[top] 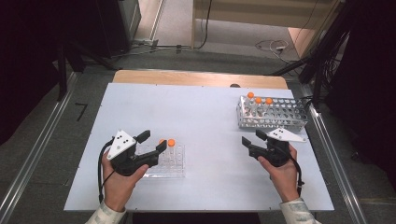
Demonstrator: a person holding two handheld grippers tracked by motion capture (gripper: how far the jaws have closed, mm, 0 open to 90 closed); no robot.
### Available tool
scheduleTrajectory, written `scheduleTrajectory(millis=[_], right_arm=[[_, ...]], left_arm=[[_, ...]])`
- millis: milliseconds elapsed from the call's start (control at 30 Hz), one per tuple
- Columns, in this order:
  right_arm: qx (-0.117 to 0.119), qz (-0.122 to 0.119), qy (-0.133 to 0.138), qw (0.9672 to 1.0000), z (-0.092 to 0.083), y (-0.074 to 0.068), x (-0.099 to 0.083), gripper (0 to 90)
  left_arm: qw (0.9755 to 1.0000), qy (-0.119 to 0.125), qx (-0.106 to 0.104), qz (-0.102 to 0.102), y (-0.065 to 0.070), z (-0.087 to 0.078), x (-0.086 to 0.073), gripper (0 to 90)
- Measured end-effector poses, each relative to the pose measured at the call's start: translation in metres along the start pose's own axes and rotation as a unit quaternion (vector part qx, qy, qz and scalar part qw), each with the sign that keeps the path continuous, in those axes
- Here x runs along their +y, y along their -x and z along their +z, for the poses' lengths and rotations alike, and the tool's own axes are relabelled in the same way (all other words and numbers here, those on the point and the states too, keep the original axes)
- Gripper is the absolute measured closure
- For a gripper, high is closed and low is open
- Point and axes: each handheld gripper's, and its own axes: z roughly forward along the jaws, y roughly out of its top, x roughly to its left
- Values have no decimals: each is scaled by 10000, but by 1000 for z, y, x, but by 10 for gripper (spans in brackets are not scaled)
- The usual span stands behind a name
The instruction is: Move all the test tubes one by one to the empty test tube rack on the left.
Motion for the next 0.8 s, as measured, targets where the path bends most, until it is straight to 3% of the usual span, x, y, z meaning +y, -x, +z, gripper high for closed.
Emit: scheduleTrajectory(millis=[300,800], right_arm=[[-644,115,41,9979,5,31,10,334],[-1203,135,60,9926,17,63,22,338]], left_arm=[[10000,41,12,-11,0,-1,0,302],[10000,40,29,4,-1,-1,1,291]])
